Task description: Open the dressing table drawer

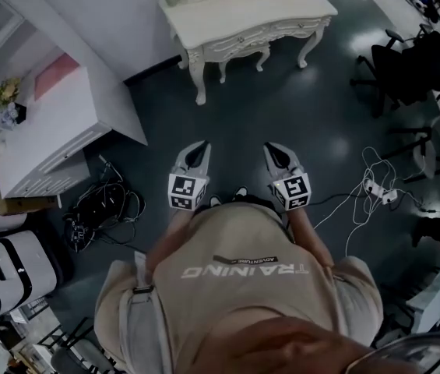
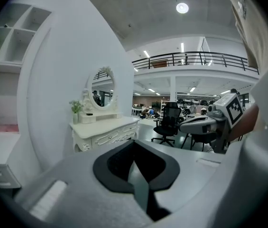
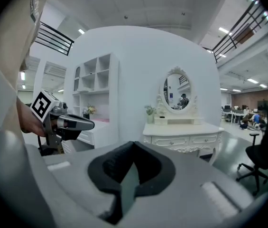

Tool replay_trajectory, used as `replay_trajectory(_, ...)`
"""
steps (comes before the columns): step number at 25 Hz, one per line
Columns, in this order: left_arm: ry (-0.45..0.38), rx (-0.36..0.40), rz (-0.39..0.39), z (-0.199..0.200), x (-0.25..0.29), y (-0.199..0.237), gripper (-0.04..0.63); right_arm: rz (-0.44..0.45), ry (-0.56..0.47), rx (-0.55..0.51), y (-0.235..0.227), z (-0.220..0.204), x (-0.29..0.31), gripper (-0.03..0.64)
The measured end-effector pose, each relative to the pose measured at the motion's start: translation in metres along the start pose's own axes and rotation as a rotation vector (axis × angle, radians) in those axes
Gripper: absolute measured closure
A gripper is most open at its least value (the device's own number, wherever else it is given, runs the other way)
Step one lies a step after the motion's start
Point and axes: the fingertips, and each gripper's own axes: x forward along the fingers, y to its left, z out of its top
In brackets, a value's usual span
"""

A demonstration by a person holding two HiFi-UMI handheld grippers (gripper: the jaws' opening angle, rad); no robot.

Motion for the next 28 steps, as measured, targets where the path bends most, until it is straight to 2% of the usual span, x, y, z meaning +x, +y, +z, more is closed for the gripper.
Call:
replay_trajectory(6, 0.022, 0.058, 0.022, 0.028, 0.036, 0.011, 0.588, 0.026, -0.015, -0.009, -0.035, 0.003, 0.032, 0.614)
replay_trajectory(11, 0.019, 0.032, 0.072, 0.036, 0.071, 0.013, 0.588, 0.079, 0.018, -0.018, -0.068, -0.012, 0.051, 0.614)
replay_trajectory(17, 0.06, -0.003, 0.075, 0.029, 0.101, 0.019, 0.588, 0.112, 0.053, 0.006, -0.086, -0.018, 0.072, 0.614)
replay_trajectory(23, 0.076, -0.035, 0.039, 0.016, 0.153, 0.058, 0.588, 0.109, 0.067, -0.002, -0.109, -0.005, 0.13, 0.614)
replay_trajectory(28, 0.021, -0.028, 0.044, 0.046, 0.188, 0.111, 0.588, 0.086, 0.072, -0.031, -0.126, 0.027, 0.17, 0.614)
